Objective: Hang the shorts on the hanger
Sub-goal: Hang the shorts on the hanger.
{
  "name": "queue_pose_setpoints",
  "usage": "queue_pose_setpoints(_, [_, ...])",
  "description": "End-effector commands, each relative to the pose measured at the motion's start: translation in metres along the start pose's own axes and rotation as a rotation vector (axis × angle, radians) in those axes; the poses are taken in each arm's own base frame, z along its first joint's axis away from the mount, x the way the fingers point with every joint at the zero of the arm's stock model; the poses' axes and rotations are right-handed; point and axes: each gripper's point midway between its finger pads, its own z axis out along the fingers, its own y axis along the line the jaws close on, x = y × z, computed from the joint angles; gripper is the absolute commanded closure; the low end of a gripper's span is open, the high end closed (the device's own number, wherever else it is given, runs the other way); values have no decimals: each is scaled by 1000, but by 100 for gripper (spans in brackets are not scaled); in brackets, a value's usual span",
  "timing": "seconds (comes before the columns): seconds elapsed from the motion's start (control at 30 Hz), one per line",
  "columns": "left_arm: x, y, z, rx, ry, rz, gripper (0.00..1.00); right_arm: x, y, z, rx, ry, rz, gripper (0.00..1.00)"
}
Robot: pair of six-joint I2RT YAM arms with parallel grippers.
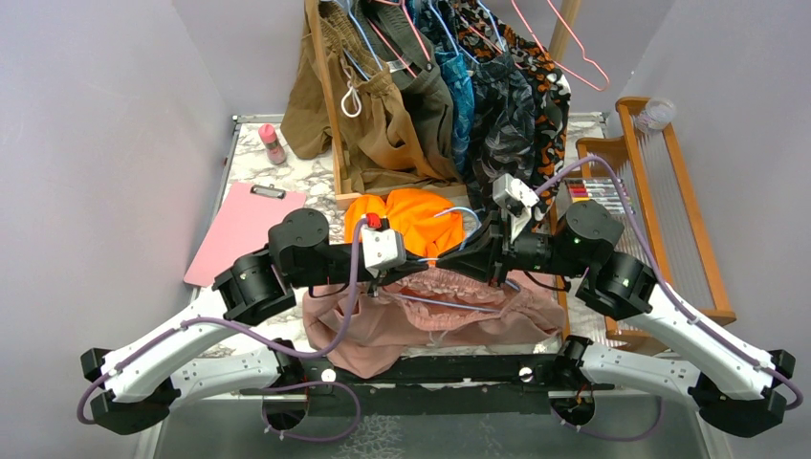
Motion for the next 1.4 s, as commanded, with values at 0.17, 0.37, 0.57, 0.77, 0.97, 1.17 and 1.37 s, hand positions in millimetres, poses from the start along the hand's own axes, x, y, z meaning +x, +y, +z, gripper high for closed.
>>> queue_pose_setpoints(0.17, [-157, 0, -78, -87, -383, 126, 17, -103, 20, -26, 32, -124, -214, 99])
queue_pose_setpoints(0.37, [-267, -32, -178, -77, -720, 282, 13, -194, 68, -56, -57, -250, -334, 99])
queue_pose_setpoints(0.57, [-267, -31, -206, -155, -758, 314, 12, -159, 41, -44, 21, -130, -315, 99])
queue_pose_setpoints(0.77, [-264, -18, -209, -237, -742, 328, 12, -235, 112, -79, -200, -319, -402, 99])
queue_pose_setpoints(0.97, [-243, -7, -195, -275, -676, 301, 12, -242, 119, -81, -232, -350, -408, 99])
queue_pose_setpoints(1.17, [-231, -3, -200, -318, -662, 286, 12, -151, 48, -35, -49, -93, -299, 99])
queue_pose_setpoints(1.37, [-208, 6, -181, -329, -578, 255, 12, -106, 26, -26, 2, 7, -253, 99])
